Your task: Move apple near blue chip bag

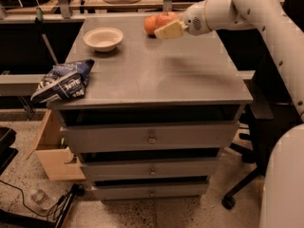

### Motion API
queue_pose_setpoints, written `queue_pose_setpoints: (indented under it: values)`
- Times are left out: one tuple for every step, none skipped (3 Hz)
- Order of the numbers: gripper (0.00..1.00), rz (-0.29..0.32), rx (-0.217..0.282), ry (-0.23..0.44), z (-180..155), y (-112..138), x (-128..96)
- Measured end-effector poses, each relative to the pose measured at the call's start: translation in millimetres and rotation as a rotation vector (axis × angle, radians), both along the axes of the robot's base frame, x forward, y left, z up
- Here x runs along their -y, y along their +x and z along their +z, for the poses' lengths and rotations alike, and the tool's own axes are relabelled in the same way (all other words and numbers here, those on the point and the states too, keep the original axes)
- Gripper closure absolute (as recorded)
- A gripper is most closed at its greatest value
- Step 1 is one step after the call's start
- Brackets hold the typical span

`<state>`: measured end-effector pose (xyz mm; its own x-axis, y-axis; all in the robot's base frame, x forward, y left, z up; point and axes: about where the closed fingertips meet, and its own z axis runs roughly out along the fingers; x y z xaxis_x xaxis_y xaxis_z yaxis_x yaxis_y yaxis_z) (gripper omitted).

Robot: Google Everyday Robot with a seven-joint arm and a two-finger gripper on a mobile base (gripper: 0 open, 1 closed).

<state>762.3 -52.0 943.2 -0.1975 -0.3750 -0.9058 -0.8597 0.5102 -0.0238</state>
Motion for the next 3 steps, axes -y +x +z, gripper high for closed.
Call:
queue_pose_setpoints:
  values:
    - [1.0,0.055,-0.048,-0.004,-21,-34,-45]
    - [1.0,0.116,-0.067,-0.014,-39,-58,-75]
    - [1.0,0.169,-0.069,-0.002,-56,-74,-97]
